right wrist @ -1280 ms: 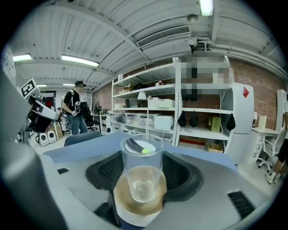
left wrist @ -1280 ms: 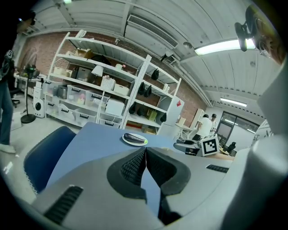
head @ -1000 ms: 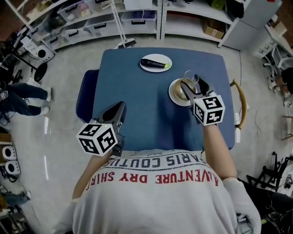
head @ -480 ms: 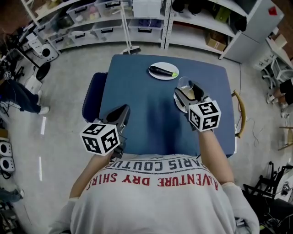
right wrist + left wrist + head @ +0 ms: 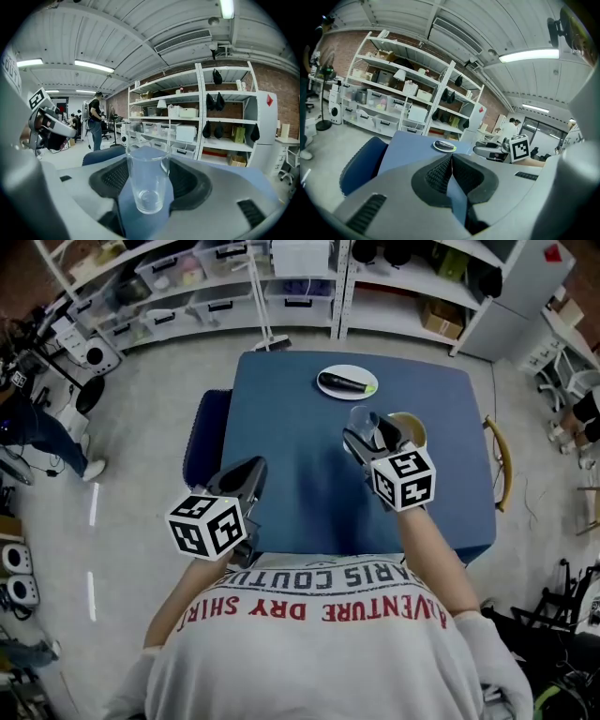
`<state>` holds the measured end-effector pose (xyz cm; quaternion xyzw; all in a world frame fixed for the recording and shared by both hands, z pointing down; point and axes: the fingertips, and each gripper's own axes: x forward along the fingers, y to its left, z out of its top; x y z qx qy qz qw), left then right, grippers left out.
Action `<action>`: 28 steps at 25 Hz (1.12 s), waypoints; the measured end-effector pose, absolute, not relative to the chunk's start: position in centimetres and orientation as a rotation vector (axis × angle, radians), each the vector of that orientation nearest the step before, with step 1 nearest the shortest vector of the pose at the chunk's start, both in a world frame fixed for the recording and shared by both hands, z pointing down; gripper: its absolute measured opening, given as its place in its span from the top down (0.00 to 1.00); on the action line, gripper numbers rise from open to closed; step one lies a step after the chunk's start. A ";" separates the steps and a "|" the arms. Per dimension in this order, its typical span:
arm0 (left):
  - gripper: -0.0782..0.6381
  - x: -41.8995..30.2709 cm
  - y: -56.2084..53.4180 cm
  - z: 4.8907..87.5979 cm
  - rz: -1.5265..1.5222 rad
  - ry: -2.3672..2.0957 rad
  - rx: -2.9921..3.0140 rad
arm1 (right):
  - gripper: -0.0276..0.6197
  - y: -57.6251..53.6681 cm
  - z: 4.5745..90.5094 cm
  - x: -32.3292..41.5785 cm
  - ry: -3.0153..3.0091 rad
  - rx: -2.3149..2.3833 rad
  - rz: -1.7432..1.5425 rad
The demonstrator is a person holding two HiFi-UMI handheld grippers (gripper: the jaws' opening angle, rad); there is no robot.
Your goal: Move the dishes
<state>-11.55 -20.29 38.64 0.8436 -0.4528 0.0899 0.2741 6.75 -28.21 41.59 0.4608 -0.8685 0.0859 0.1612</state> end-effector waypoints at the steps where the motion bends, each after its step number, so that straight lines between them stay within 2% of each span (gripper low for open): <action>1: 0.85 -11.9 -20.2 38.7 0.246 -1.212 2.271 | 0.53 -28.1 42.0 6.4 -2.474 1.317 0.253; 13: 0.85 -13.6 -20.7 40.0 0.279 -1.101 2.309 | 0.53 -27.5 47.0 3.9 -2.375 1.402 0.371; 28: 0.85 -13.1 -21.0 41.7 0.308 -1.001 2.322 | 0.53 -26.2 48.7 4.1 -2.388 1.455 0.325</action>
